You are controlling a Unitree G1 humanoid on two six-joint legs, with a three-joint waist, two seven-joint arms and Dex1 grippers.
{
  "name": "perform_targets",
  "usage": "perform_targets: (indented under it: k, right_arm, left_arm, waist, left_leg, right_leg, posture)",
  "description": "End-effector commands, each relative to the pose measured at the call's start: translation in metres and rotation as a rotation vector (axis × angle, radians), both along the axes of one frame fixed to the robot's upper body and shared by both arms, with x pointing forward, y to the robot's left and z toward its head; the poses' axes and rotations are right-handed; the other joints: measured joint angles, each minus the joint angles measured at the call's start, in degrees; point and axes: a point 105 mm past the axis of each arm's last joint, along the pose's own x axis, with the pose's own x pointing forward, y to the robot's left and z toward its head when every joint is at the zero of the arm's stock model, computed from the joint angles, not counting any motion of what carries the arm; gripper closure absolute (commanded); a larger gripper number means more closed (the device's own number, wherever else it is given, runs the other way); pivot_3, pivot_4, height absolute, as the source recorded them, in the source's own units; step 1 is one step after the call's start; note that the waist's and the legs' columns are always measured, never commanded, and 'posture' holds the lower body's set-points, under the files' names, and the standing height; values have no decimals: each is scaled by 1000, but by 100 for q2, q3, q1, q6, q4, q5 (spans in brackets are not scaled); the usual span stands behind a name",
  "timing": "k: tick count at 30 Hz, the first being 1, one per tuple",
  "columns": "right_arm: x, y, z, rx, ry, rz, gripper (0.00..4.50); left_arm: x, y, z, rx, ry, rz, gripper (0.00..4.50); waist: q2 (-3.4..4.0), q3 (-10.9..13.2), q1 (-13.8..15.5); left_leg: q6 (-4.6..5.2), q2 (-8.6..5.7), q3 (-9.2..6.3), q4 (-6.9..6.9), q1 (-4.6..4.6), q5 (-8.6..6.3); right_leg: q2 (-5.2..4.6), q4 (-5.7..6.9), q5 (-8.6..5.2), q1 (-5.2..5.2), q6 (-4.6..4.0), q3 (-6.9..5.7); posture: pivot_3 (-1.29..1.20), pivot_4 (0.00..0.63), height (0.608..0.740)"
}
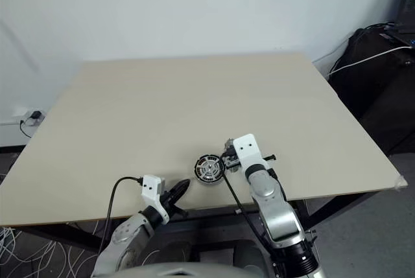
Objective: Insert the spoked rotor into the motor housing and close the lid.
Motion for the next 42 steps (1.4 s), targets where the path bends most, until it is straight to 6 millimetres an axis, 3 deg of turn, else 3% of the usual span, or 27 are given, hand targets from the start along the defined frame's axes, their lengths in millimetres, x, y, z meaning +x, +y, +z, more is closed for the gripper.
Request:
perform_targets:
  k: [1, 12, 24, 31, 38, 42]
  right_arm:
    - [8, 8, 20, 8, -67, 10, 4483]
    - [32, 25, 24, 7, -105, 3, 4483]
    - [49, 48, 2, -27, -73, 44, 4483]
    - [45, 47, -2, -21, -51, 73, 4483]
    - [15, 62, -5, 27, 18, 288, 4483]
    - [11, 64, -3, 8, 21, 323, 4483]
  left_arm:
    - [5, -1, 13, -18, -50, -6, 4500]
    - [6, 0, 14, -20, -53, 3, 4500]
    - [4, 3, 14, -25, -49, 21, 4500]
    - [3, 3, 14, -23, -48, 25, 4500]
    - [4, 4, 13, -22, -45, 23, 4500]
    - [4, 3, 12, -23, -42, 19, 4500]
  waist:
    - [0, 0, 0]
    - [-3, -2, -13]
    - [-20, -45, -87]
    - [-21, -67, -91]
    - [-19, -96, -97]
    - [-14, -96, -89]
  left_leg:
    - [-1, 0, 0, 0, 0, 0]
    - [-5, 0, 0, -1, 8, 4]
    - [-11, 1, -1, -1, 24, 8]
    - [-15, 3, -2, -1, 27, 10]
    - [-15, 4, -3, -1, 27, 9]
    - [-20, 6, -3, -1, 27, 7]
  right_leg:
    - [0, 1, 0, 0, 0, 0]
    - [3, 4, 5, 1, -4, 2]
    - [7, 12, 23, 13, -34, 2]
    - [9, 17, 20, 13, -31, 2]
    - [8, 16, 5, 14, -13, 1]
    - [8, 19, 5, 13, -13, 1]
  posture:
    - [0, 0, 740]
    - [0, 0, 740]
    - [0, 0, 740]
    - [0, 0, 740]
    - [0, 0, 740]
    - [0, 0, 740]
